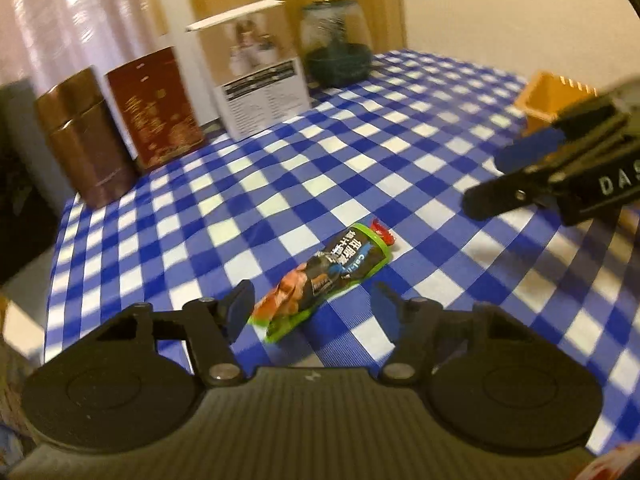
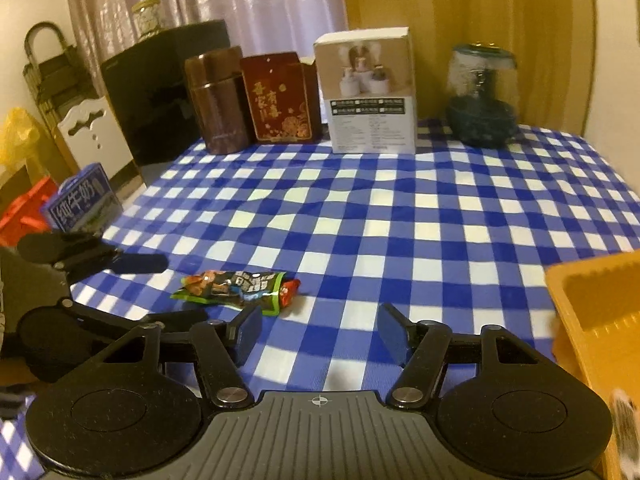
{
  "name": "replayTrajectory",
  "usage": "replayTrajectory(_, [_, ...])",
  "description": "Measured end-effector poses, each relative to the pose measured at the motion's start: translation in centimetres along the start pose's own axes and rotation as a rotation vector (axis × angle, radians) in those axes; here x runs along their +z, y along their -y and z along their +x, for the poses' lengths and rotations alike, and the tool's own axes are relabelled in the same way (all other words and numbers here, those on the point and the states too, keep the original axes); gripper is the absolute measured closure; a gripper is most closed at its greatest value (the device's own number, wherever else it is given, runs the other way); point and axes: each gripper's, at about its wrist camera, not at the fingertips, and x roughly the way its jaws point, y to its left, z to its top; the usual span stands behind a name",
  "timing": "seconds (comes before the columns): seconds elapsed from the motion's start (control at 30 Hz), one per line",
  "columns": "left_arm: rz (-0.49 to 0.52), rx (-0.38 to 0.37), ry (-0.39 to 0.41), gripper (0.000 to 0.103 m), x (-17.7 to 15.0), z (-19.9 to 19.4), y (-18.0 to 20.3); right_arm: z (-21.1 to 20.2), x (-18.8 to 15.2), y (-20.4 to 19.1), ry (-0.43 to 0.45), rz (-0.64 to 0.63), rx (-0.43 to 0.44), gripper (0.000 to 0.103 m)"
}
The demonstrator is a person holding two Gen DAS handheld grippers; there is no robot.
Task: Organize snacks
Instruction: 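Lower the left tool onto the long green-and-dark wrapper and close it, then grasp the small red candy with the right tool while the left tool holds the wrapper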
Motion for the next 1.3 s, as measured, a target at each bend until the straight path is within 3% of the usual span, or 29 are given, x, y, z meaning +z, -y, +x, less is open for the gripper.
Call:
replayTrajectory(0.17, [0.069, -0.010, -0.012, 0.044, 0.5, 2.7, -0.3, 2.5, 0.1, 0.9, -0.025, -0.015, -0.006, 0.040])
replayTrajectory(0.33, [0.048, -0.097, -0.044, 0.044, 0.7, 4.8, -1.4, 3.4, -0.2, 1.5, -0.047, -0.024, -0.005, 0.040])
replayTrajectory(0.43, [0.028, -0.115, -0.059, 0.058, 0.7, 5.2, -1.6, 3.9, -0.3, 2.0, -0.056, -0.001, 0.011, 0.040])
replayTrajectory(0.53, [-0.009, -0.112, -0.066, 0.061, 0.5, 4.9, -1.6, 4.0, -0.2, 2.4, -0.054, 0.013, 0.018, 0.040])
replayTrajectory(0.67, [-0.060, -0.069, -0.097, 0.062, -0.2, 3.7, -1.5, 3.9, -0.1, 2.0, -0.045, -0.004, 0.035, 0.040])
replayTrajectory(0.93, [-0.330, 0.063, -0.142, 0.062, -2.4, 0.5, -2.7, 5.1, 0.0, -0.6, -0.027, -0.139, 0.089, 0.040])
replayTrajectory(1.07, [-0.291, 0.091, -0.130, 0.063, -2.4, 0.7, -2.2, 6.8, -0.1, -1.7, -0.032, -0.236, 0.093, 0.040])
replayTrajectory(1.17, [-0.278, 0.072, -0.126, 0.063, -2.5, 1.1, -2.1, 8.3, -0.5, -2.1, -0.049, -0.312, 0.081, 0.041])
replayTrajectory(1.3, [-0.301, 0.047, -0.117, 0.059, -2.7, 1.3, -2.7, 9.7, -0.6, -1.5, -0.041, -0.320, 0.084, 0.045])
